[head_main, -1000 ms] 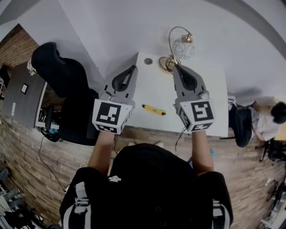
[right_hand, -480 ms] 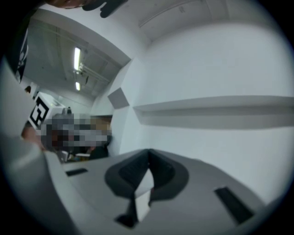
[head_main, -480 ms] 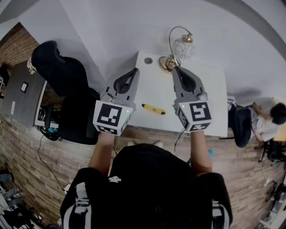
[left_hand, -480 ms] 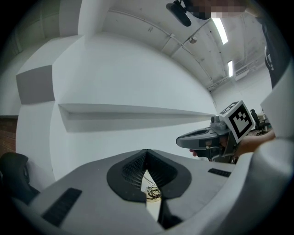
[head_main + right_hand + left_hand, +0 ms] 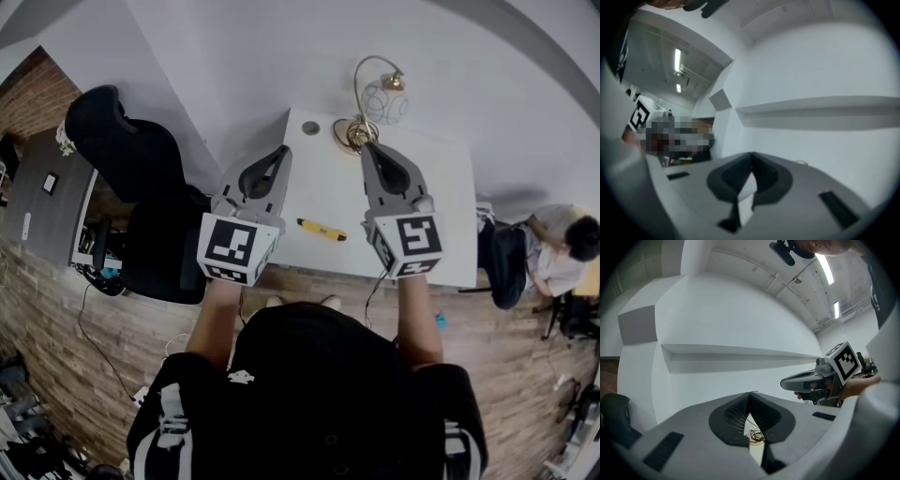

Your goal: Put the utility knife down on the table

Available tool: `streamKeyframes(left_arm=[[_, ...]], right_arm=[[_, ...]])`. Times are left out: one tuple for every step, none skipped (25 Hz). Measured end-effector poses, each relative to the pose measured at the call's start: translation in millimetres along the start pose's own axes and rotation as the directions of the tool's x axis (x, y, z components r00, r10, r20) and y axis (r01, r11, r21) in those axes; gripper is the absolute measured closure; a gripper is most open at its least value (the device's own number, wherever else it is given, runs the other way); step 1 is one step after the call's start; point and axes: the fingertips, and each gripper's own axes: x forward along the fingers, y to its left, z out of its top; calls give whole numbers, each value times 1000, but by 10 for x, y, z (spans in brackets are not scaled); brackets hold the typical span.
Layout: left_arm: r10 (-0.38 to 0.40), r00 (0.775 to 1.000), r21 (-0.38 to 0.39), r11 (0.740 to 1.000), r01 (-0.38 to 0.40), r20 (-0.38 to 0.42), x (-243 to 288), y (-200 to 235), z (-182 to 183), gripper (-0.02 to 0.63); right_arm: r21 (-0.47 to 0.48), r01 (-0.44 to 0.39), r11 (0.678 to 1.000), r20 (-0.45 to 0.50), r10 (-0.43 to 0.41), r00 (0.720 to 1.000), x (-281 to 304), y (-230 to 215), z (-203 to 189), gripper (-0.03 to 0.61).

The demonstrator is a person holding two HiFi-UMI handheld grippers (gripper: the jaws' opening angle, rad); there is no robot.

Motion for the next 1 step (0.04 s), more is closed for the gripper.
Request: streamKeyframes(left_arm=[[0,1000,-2,1000,0,-2,-2,1,-6,595]], right_arm=[[-1,-4,1000,8,4,1000,3,3,-5,545]])
